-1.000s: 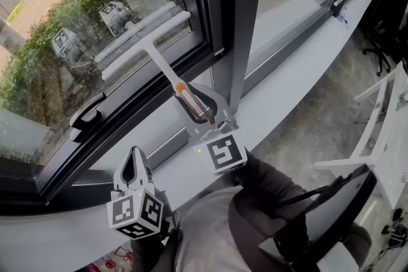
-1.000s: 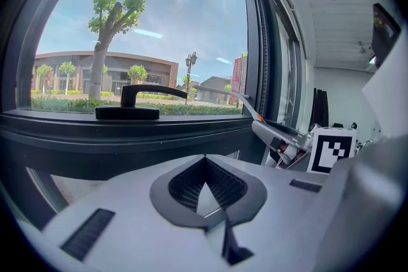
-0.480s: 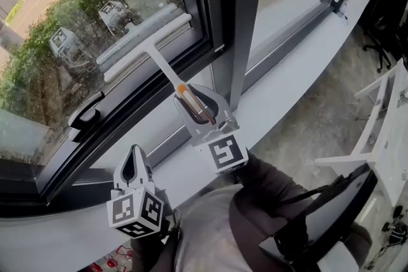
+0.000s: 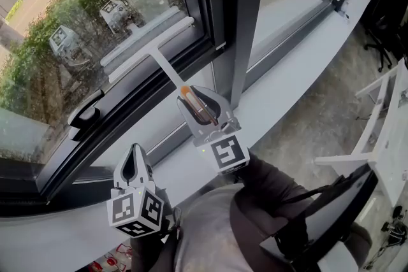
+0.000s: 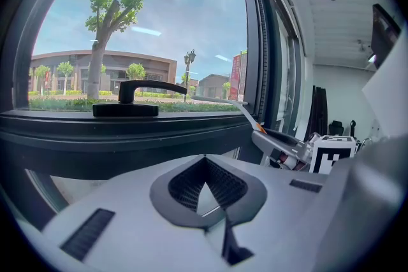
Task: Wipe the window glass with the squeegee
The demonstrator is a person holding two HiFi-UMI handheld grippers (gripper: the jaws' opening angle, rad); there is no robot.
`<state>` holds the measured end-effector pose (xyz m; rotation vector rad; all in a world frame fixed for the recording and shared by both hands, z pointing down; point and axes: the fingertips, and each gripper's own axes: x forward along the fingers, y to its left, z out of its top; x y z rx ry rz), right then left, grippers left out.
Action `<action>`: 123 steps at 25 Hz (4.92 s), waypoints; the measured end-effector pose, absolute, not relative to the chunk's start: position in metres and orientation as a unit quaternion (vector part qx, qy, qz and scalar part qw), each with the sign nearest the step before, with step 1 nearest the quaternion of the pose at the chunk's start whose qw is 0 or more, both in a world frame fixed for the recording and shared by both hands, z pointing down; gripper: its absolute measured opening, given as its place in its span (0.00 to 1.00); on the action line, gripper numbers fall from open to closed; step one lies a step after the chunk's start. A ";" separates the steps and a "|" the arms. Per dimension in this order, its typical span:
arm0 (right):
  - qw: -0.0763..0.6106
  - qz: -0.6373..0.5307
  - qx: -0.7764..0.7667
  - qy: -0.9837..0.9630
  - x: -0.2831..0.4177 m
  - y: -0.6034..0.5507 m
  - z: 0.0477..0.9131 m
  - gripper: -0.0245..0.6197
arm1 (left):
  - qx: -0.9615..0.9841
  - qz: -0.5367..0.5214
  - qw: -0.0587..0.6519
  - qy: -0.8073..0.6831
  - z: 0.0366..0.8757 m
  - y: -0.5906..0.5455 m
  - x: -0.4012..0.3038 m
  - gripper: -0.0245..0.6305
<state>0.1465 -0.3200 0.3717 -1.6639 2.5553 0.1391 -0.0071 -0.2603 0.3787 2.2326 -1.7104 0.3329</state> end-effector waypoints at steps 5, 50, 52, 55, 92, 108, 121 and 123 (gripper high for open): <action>0.035 0.036 -0.544 0.837 0.148 -0.318 0.382 0.24 | 0.778 0.119 0.155 -0.597 0.379 -0.259 -0.007 0.04; 0.032 0.015 -0.535 0.844 0.151 -0.311 0.390 0.24 | 0.742 0.159 0.166 -0.630 0.392 -0.189 -0.079 0.04; 0.045 0.011 -0.529 0.847 0.144 -0.299 0.378 0.24 | 0.742 0.160 0.168 -0.629 0.392 -0.185 -0.083 0.04; 0.067 0.033 -0.526 0.847 0.131 -0.287 0.343 0.24 | 0.749 0.152 0.167 -0.622 0.390 -0.179 -0.094 0.04; 0.211 0.216 -0.506 0.808 -0.036 -0.294 0.084 0.24 | 0.719 0.080 0.166 -0.670 0.365 -0.160 -0.227 0.04; 0.214 0.196 -0.494 0.820 -0.026 -0.296 0.084 0.24 | 0.735 0.089 0.165 -0.652 0.370 -0.162 -0.203 0.04; 0.201 0.196 -0.494 0.823 -0.027 -0.298 0.101 0.24 | 0.736 0.091 0.161 -0.651 0.379 -0.160 -0.204 0.04; 0.200 0.194 -0.494 0.824 -0.028 -0.297 0.103 0.24 | 0.736 0.092 0.161 -0.651 0.378 -0.160 -0.204 0.04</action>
